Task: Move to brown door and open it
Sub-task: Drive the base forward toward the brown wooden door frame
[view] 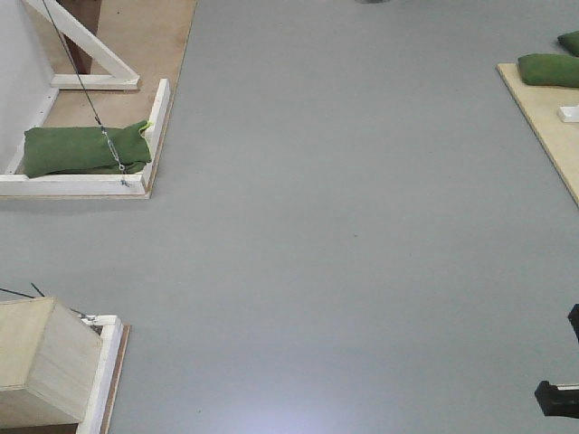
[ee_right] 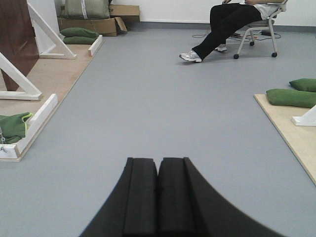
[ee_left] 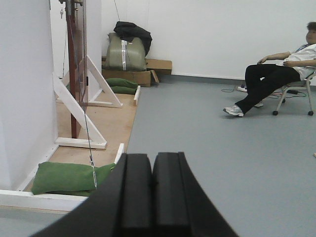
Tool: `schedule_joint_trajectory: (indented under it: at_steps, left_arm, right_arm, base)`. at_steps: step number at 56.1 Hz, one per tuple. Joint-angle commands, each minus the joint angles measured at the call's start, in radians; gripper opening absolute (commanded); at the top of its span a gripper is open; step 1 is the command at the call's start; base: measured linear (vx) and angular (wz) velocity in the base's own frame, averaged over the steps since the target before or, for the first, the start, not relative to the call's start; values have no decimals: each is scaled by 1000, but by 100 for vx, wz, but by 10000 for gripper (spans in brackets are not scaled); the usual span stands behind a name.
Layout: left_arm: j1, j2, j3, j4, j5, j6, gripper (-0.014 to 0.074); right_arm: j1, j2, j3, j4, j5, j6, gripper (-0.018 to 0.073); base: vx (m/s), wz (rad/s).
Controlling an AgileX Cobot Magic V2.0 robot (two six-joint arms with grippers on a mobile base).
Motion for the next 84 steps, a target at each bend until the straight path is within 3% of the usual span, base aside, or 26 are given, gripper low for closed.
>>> schedule_joint_trajectory:
  at_steps: [1, 84]
  left_arm:
    - [-5, -15, -18, 1, -82, -2, -3]
    - [-5, -18, -18, 1, -82, -2, -3]
  right_arm:
    - [-1, -15, 5, -6, -82, -6, 0]
    - [0, -19, 4, -5, -82, -6, 0]
  base:
    - [0, 0]
    - [2, 1]
